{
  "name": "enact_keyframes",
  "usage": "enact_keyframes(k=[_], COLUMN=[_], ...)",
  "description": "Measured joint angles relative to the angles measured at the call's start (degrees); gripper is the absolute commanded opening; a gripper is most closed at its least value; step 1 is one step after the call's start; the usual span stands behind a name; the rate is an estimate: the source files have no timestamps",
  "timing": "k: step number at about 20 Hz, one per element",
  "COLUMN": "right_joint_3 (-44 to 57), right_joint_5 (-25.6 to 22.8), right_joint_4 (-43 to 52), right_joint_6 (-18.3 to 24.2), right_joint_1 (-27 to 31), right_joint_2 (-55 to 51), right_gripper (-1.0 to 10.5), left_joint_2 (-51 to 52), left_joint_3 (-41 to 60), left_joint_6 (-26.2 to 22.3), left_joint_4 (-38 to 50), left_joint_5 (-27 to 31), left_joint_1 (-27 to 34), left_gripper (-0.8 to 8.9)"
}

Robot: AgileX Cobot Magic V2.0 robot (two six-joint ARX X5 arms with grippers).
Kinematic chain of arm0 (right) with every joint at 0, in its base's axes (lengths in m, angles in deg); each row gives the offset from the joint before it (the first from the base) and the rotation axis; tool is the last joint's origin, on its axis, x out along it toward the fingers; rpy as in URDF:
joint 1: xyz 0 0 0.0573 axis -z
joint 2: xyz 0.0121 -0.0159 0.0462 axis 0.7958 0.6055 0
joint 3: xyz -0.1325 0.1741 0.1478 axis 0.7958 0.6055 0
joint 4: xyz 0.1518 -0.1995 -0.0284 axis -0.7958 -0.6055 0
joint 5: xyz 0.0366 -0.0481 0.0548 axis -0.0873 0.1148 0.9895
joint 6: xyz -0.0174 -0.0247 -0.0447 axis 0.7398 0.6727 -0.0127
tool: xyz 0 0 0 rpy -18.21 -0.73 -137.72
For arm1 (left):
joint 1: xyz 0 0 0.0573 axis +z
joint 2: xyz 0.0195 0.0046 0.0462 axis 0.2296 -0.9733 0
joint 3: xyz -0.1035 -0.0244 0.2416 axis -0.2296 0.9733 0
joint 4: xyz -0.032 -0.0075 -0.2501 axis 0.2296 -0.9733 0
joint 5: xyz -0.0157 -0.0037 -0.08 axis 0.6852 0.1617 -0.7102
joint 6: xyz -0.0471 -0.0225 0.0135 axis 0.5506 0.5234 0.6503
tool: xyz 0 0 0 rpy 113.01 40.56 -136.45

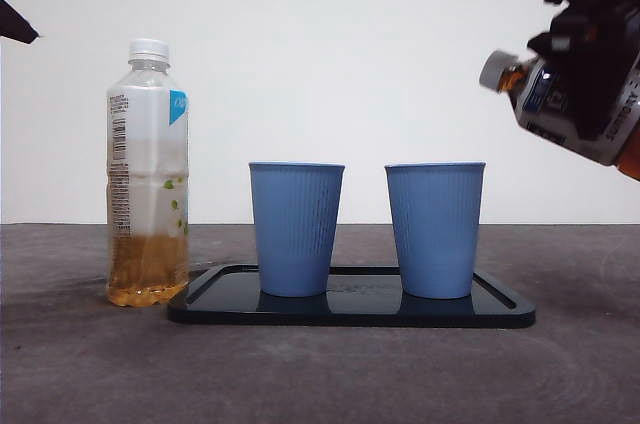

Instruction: Pour the drink into the cup

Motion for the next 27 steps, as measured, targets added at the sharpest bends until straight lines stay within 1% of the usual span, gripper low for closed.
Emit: enact_keyframes(k=[3,12,21,25,26,27], right_joint_3=[-0.96,-1.29,-1.57,-1.57,-1.57,-1.57], right_joint_5=[-2.89,-16.24,-23.3,-24.06,-24.55,-26.05], right_joint_4=[-0.13,-0.22,-0.07,-0.04,-0.04,-0.04], right_joint_6=[1.42,5.46,10.36,12.5,12.92,13.4], right_joint_1=[-1.62,-6.58,-8.72,-9.84,-9.88,-10.1], right_joint_2=[2.6,9.14,10.36,10.36,10.36,10.49], right_gripper=[2.0,2.0,2.0,2.0,2.0,2.0], left_joint_2=[0.0,0.0,0.0,0.0,0.0,0.0], left_joint_3=[0.0,0.0,0.0,0.0,0.0,0.0], left_joint_6=[0.0,0.0,0.02,0.02,0.02,0.02], left_joint_4=[0.0,0.0,0.0,0.0,0.0,0.0], left_joint_5=[-0.02,-0.02,-0.02,-0.02,-0.02,0.0], left_joint_1=[0.0,0.0,0.0,0.0,0.0,0.0], left_gripper=[5.0,5.0,5.0,5.0,5.0,5.0])
